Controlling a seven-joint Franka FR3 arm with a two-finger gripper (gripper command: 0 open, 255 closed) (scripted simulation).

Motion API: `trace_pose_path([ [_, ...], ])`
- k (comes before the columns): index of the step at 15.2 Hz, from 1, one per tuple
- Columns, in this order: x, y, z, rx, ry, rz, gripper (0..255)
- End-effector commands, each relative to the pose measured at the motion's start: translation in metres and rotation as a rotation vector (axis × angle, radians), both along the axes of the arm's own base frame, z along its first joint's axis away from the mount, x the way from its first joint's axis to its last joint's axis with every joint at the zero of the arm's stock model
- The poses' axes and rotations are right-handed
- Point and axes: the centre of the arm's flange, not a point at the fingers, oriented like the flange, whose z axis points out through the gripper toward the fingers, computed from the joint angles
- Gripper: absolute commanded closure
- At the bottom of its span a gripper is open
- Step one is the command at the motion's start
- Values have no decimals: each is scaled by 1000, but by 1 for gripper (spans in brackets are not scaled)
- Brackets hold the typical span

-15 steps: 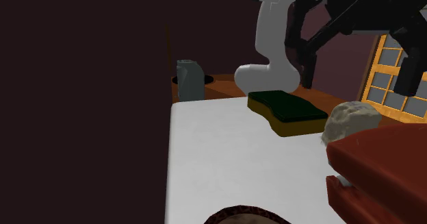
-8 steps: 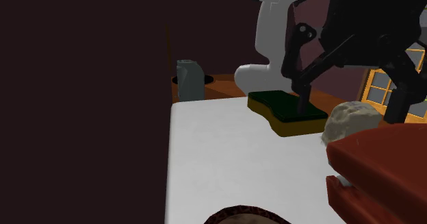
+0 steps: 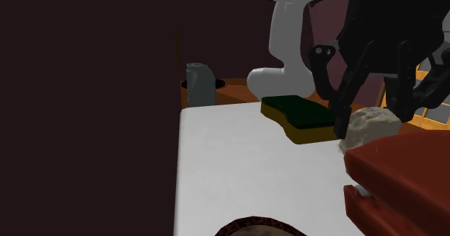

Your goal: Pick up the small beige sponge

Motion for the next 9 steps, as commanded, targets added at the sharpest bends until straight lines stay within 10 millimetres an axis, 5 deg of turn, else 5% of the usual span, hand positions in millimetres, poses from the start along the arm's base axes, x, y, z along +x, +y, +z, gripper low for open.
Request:
trace_pose_path([
  [1,0,0,-1,0,1,0,255],
  [9,0,0,32,-1,1,0,255],
])
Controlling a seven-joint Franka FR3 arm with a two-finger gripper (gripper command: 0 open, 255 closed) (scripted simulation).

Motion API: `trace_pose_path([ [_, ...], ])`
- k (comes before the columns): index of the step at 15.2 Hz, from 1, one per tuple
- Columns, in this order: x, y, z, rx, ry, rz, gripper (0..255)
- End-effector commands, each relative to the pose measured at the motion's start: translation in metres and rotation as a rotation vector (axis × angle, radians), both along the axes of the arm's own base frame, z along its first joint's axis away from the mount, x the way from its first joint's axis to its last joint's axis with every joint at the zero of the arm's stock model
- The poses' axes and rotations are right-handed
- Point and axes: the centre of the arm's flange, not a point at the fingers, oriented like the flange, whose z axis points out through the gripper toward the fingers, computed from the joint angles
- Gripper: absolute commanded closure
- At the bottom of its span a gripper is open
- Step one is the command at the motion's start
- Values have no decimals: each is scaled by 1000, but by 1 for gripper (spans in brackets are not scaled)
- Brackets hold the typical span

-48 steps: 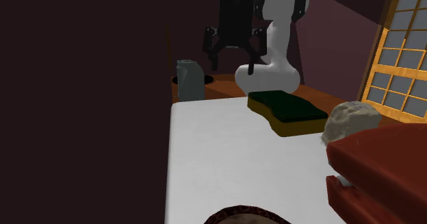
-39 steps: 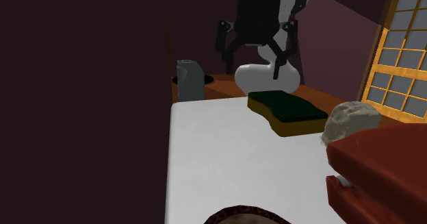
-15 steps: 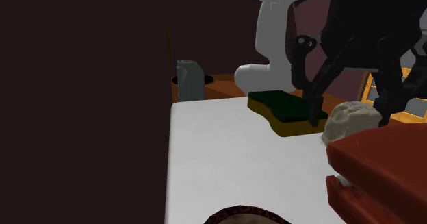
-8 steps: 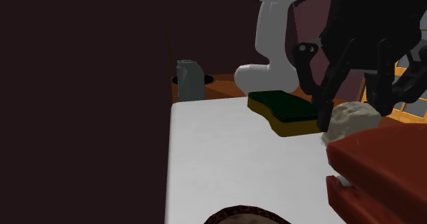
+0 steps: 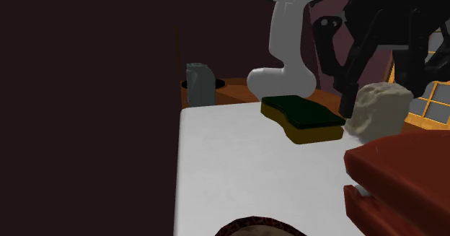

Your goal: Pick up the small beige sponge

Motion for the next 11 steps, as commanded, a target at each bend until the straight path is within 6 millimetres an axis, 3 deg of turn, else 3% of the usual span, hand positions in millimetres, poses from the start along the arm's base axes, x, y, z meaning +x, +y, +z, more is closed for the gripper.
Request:
trace_pose_path([
  [1,-1,0,11,0,0,0,255],
  [9,-1,0,53,0,0,0,255],
  [11,-1,0,54,0,0,0,255],
])
